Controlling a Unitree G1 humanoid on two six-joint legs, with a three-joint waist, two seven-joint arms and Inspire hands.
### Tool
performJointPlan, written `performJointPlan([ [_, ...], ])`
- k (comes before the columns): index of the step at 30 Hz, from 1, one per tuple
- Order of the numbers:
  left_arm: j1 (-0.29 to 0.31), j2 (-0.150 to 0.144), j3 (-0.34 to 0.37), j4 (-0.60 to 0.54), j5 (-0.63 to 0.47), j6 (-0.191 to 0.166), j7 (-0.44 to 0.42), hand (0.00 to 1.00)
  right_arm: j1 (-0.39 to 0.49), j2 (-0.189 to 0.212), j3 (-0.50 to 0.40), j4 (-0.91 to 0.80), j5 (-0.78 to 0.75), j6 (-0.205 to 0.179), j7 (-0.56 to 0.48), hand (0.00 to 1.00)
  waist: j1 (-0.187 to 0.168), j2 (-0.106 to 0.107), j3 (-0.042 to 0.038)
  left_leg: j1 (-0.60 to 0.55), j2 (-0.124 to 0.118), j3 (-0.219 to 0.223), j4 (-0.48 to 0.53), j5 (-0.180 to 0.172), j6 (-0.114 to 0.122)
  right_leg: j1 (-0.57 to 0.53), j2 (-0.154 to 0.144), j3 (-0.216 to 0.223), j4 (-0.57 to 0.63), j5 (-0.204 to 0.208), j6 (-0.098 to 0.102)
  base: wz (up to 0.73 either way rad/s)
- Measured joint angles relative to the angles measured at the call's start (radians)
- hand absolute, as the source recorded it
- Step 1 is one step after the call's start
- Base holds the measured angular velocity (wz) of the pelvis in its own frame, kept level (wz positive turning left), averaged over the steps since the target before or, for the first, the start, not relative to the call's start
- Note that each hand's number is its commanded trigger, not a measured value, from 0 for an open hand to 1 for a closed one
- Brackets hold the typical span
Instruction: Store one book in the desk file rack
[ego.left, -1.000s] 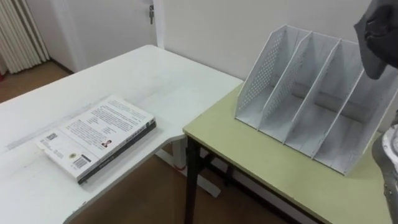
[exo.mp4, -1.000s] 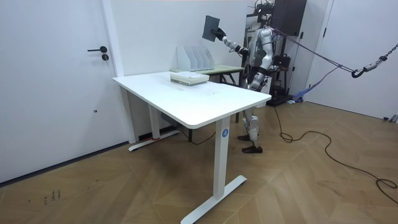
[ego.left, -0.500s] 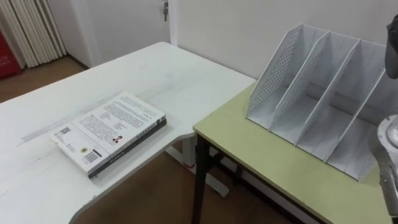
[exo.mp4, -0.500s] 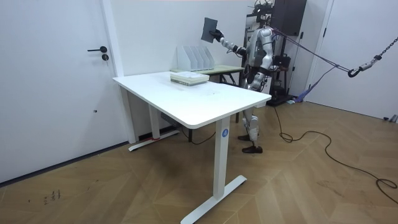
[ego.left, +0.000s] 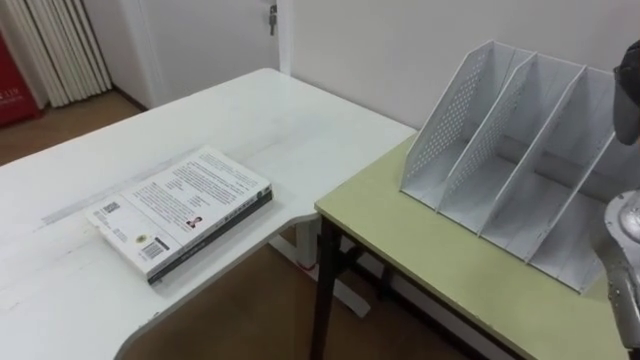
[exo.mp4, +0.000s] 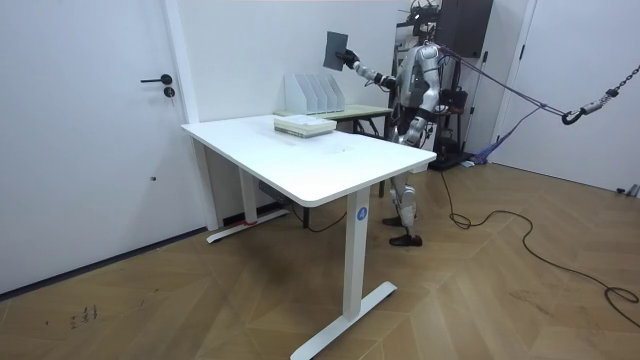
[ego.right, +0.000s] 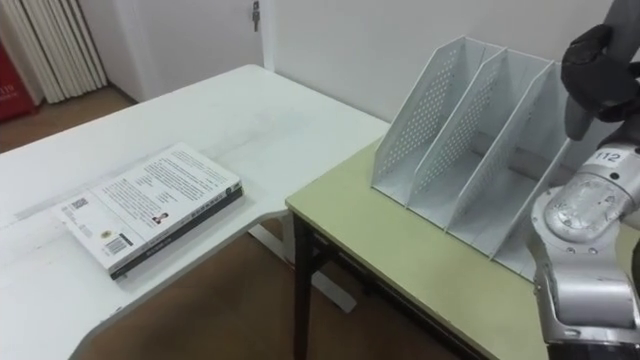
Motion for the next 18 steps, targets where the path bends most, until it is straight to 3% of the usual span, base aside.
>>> performJointPlan([
  [8,-0.001,0.007,0.001,-0.001,-0.001,0.001,0.01,0.0,0.0,-0.031,0.002,0.103,0.05,0.003,0.036,1.0,-0.001,-0.022,0.001,-0.005,-0.002,-0.011,0.003,0.0,0.0,-0.007,-0.004,-0.015,-0.001,0.0,0.0,0.03],
  [18,-0.001,0.008,0.002,-0.003,-0.001,0.01,0.007,0.0,-0.002,-0.036,0.003,0.214,0.134,0.005,0.065,1.0,0.001,-0.022,-0.0008,-0.023,-0.003,-0.022,0.006,0.0,0.001,-0.015,-0.003,-0.016,0.002,0.0,-0.001,0.0],
])
